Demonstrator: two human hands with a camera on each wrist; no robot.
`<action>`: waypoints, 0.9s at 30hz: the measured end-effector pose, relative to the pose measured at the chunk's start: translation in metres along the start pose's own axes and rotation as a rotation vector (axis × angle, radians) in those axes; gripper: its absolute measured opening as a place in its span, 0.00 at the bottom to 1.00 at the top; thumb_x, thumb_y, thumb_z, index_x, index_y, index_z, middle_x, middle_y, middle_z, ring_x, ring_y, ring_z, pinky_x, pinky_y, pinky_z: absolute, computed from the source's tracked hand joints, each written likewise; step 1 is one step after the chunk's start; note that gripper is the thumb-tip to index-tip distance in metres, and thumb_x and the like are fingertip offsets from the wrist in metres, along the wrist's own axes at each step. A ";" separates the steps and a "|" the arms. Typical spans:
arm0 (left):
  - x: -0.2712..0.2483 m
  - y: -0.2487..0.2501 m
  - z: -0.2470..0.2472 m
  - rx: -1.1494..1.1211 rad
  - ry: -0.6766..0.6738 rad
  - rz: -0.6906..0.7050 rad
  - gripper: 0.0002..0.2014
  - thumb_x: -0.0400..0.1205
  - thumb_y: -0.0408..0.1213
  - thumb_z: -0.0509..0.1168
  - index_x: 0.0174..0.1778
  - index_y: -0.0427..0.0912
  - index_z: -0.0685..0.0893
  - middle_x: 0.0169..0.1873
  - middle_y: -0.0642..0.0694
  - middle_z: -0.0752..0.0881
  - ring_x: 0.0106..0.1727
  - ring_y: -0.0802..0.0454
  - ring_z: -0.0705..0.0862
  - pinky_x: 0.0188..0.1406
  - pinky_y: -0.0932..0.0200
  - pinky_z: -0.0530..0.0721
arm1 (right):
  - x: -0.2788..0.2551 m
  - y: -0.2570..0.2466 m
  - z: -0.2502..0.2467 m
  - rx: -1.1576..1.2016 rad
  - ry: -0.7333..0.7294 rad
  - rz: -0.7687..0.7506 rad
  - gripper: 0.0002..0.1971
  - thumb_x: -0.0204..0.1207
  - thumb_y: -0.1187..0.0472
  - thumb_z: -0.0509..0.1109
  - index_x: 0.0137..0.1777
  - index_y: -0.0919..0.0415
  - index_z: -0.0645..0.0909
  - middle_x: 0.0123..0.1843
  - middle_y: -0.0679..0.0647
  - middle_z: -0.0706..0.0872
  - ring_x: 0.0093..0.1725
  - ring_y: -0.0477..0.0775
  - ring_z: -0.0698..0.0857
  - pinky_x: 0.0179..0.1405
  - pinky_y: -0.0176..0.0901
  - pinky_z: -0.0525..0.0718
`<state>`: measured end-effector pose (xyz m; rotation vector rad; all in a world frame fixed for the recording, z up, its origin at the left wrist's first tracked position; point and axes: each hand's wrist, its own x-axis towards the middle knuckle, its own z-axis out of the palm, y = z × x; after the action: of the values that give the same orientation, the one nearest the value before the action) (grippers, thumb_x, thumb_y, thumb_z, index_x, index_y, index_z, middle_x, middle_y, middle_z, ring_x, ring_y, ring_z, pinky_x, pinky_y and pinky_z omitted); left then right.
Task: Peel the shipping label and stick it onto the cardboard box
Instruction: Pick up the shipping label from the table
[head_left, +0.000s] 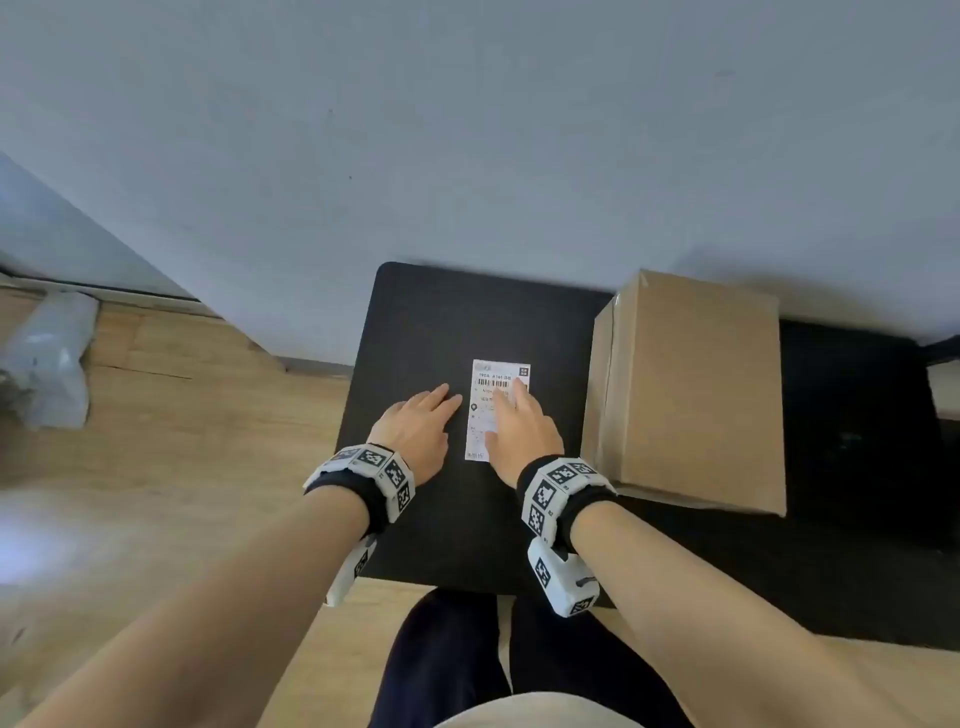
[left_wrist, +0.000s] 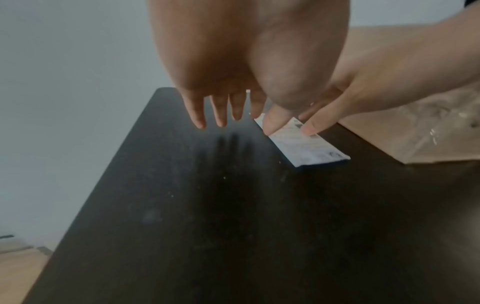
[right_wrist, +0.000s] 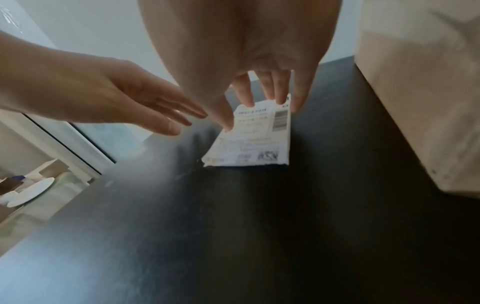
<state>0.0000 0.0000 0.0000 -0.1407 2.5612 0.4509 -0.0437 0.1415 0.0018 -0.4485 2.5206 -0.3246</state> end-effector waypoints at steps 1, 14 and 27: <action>0.001 0.001 0.005 0.046 -0.020 0.023 0.29 0.86 0.39 0.54 0.84 0.50 0.54 0.85 0.49 0.53 0.85 0.49 0.55 0.84 0.48 0.57 | -0.001 0.002 0.003 0.001 -0.005 0.009 0.29 0.81 0.58 0.65 0.80 0.57 0.60 0.84 0.58 0.56 0.75 0.59 0.71 0.70 0.53 0.76; 0.003 -0.007 0.032 0.276 -0.054 0.178 0.27 0.87 0.53 0.43 0.83 0.57 0.47 0.85 0.53 0.45 0.86 0.48 0.44 0.85 0.39 0.44 | 0.017 0.021 0.021 -0.007 0.028 0.038 0.36 0.79 0.57 0.67 0.82 0.58 0.53 0.86 0.59 0.50 0.83 0.58 0.60 0.77 0.53 0.70; 0.013 -0.004 0.020 0.116 0.134 0.233 0.18 0.86 0.42 0.55 0.72 0.45 0.76 0.80 0.45 0.68 0.81 0.46 0.65 0.81 0.48 0.60 | 0.036 0.021 0.006 0.055 0.049 0.054 0.36 0.65 0.58 0.81 0.71 0.58 0.68 0.71 0.57 0.70 0.69 0.57 0.73 0.65 0.52 0.79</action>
<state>-0.0009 0.0034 -0.0243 0.1766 2.7405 0.3885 -0.0737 0.1460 -0.0267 -0.3542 2.5599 -0.3876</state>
